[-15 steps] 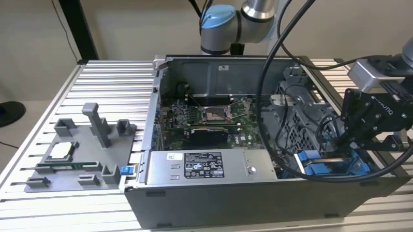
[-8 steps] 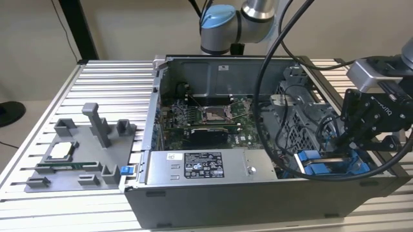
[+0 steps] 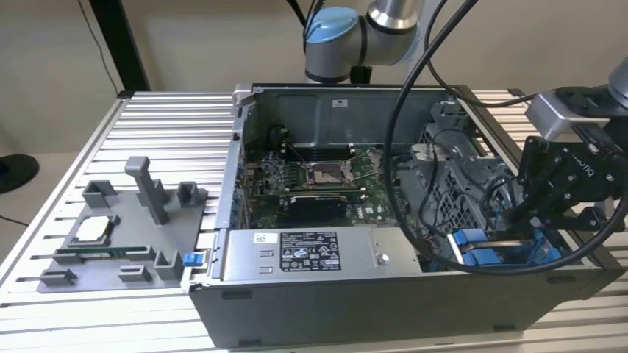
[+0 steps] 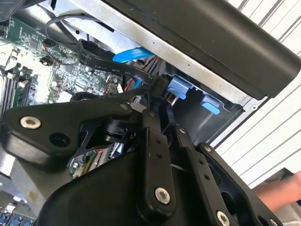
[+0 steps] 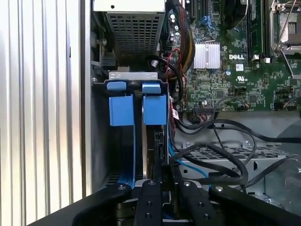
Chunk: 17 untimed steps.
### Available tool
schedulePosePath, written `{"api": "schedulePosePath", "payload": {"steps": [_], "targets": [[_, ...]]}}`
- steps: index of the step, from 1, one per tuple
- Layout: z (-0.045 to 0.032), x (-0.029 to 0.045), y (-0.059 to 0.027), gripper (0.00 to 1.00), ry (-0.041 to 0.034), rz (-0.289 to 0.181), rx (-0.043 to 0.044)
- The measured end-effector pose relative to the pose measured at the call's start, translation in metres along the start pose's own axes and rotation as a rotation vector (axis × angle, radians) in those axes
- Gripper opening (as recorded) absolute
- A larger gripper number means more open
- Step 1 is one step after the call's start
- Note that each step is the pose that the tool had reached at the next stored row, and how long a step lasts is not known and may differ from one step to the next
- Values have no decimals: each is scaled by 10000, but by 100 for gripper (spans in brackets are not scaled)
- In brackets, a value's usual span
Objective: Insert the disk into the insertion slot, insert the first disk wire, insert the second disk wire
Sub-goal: 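Insert the first disk wire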
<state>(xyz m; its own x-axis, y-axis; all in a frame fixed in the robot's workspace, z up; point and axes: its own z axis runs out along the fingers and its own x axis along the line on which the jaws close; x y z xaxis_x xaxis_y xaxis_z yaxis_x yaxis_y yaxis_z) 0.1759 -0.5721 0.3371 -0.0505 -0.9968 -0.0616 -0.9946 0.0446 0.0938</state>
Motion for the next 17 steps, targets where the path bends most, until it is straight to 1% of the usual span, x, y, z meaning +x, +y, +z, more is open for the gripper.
{"api": "schedulePosePath", "payload": {"steps": [8,17], "targets": [[42,3,-4,0,-3,122,9],[51,3,-5,0,-9,123,8]]}}
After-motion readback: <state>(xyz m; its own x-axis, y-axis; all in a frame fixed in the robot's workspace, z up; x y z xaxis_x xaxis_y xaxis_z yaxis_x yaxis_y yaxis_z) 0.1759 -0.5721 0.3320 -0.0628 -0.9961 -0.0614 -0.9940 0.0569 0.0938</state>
